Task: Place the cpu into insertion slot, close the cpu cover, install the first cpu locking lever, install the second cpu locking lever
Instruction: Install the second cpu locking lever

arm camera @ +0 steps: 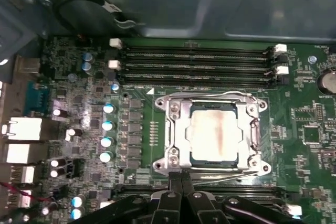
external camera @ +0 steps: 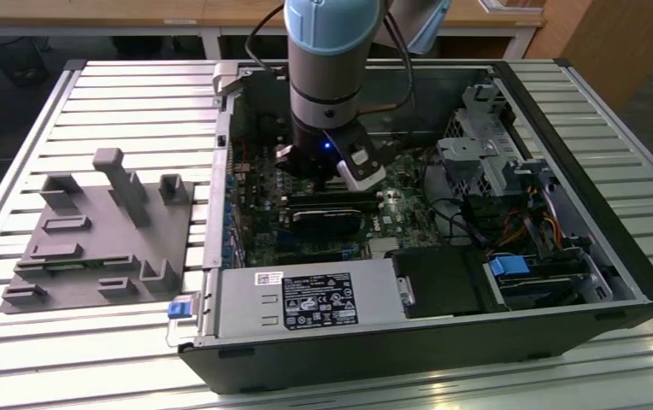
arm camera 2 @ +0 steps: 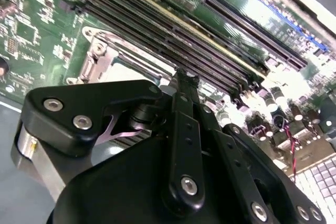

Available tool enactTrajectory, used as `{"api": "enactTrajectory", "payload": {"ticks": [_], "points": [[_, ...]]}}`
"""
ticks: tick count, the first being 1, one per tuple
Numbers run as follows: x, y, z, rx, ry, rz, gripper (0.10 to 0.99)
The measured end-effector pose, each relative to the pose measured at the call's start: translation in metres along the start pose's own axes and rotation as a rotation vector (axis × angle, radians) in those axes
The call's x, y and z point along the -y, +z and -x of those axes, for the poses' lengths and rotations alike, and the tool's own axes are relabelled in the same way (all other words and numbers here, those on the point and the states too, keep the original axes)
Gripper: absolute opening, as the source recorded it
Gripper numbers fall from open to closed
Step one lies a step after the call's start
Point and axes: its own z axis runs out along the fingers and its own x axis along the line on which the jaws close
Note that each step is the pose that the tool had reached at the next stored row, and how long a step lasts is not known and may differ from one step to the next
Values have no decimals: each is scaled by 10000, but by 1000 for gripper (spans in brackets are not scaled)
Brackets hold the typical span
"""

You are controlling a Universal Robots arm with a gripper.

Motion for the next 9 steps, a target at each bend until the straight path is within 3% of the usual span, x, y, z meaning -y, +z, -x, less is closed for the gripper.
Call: {"api": "enactTrajectory", "payload": {"ticks": [6,9], "points": [[48,41,-25,2,5,215,106],[79,47,-41,3,9,401,106]]}}
